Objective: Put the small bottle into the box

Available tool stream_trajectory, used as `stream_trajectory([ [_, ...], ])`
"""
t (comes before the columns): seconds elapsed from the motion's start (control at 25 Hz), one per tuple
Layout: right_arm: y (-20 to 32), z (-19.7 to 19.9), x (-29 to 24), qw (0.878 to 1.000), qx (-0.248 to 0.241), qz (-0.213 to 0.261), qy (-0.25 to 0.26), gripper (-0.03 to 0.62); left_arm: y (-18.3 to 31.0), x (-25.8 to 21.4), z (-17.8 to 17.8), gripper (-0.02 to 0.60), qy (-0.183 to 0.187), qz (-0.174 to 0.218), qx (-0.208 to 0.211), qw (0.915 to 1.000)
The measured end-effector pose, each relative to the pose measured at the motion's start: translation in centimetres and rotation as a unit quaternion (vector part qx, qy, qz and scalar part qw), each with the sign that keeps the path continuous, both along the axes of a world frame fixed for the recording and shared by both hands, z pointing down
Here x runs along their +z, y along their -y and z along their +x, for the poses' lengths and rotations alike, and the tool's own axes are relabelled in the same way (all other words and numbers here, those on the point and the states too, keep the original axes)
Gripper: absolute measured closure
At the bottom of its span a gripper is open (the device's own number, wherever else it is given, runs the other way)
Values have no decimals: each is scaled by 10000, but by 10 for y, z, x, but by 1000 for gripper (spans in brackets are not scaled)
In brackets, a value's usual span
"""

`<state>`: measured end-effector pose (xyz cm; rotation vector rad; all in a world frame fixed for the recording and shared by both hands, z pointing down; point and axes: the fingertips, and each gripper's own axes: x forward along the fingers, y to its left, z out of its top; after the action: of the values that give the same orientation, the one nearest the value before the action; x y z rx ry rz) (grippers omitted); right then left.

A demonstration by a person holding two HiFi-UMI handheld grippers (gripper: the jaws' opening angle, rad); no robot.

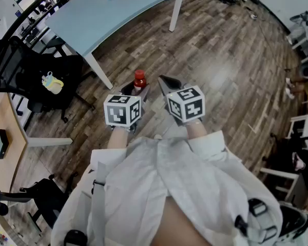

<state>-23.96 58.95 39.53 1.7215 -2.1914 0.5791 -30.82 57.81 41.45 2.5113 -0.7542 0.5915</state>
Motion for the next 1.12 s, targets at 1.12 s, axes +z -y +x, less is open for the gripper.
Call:
stream_trajectory([
  [1.12,2,48,40,9994,3,-211,274,591,2,20,48,371,-29,-193,62,9998],
])
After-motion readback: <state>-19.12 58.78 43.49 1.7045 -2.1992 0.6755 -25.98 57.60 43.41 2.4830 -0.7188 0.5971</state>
